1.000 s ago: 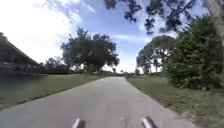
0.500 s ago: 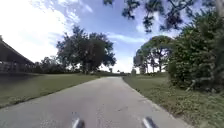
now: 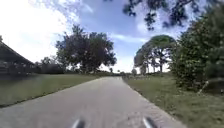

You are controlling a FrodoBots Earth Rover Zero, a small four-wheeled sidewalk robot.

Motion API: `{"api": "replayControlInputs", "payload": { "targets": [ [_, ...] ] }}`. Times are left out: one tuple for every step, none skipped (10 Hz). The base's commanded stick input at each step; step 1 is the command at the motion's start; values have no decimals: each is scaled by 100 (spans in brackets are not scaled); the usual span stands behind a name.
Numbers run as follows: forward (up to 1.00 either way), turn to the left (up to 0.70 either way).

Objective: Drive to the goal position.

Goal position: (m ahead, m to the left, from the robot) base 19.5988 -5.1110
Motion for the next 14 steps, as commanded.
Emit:
{"api": "replayControlInputs", "payload": {
  "targets": [
    [69, 5],
    [69, 24],
    [69, 22],
    [69, 3],
    [69, 3],
    [69, 3],
    [69, 3],
    [69, 3],
    [69, 3],
    [69, 3],
    [69, 3],
    [69, 3],
    [69, 29],
    [69, 27]
  ]
}}
